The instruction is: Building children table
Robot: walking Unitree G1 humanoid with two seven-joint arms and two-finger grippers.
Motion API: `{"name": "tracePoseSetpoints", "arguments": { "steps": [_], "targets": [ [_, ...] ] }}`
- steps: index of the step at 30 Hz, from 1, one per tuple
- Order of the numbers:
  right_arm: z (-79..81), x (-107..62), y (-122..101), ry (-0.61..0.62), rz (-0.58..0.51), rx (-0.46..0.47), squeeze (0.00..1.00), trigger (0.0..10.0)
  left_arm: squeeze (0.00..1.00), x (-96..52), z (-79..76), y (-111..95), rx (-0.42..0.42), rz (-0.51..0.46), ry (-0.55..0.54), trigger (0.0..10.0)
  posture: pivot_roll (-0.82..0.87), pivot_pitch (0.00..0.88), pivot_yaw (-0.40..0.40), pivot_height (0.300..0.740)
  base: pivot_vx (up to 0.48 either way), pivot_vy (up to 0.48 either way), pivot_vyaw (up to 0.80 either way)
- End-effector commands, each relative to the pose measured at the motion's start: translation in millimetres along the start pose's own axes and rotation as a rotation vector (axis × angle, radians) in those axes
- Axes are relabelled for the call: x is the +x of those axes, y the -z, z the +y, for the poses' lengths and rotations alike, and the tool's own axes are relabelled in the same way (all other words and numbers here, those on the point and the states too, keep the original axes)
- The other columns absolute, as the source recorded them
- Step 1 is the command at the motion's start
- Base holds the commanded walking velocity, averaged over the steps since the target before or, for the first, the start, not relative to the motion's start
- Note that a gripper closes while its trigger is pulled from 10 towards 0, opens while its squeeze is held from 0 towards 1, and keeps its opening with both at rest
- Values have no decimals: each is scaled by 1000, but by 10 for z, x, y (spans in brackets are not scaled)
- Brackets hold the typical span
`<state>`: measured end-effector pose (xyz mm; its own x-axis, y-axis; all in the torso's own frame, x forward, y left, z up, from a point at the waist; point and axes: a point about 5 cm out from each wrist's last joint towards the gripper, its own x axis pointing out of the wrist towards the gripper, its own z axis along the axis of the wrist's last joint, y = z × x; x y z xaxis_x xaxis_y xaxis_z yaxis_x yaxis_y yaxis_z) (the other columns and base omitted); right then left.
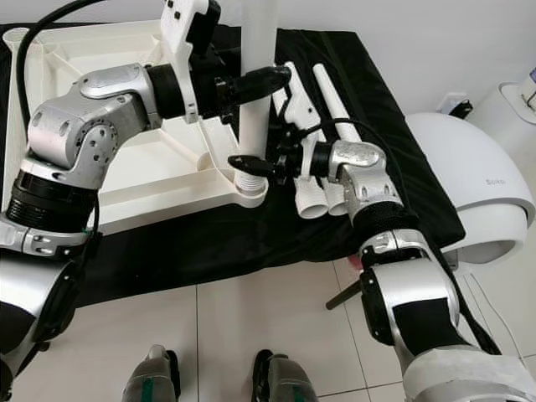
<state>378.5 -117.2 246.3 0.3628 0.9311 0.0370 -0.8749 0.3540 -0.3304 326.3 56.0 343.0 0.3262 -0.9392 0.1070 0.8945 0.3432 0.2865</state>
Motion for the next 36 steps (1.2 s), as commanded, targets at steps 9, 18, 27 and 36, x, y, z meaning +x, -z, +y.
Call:
{"name": "tracePoseSetpoints", "arguments": {
  "steps": [9, 18, 27, 36],
  "targets": [
    [-53, -11, -50, 201, -130, 32, 0, 10000, 0, -36, 167, -246, 71, -50, -152, 10000, 95, 115, -67, 740, 0, 0, 0],
    [141, 130, -19, 344, -220, 61, 0, 10000, 0, -78, 243, -346, 116, -60, -226, 10000, 105, 136, -72, 740, 0, 0, 0],
    [224, 226, -138, 492, -264, 44, 0, 10000, 0, -53, 238, -292, 124, -38, -222, 10000, 103, 143, -68, 740, 0, 0, 0],
    [294, 278, -200, 592, -262, 46, 0, 10000, 0, -30, 233, -270, 125, -33, -215, 10000, 103, 147, -69, 740, 0, 0, 0]
  ]
}}
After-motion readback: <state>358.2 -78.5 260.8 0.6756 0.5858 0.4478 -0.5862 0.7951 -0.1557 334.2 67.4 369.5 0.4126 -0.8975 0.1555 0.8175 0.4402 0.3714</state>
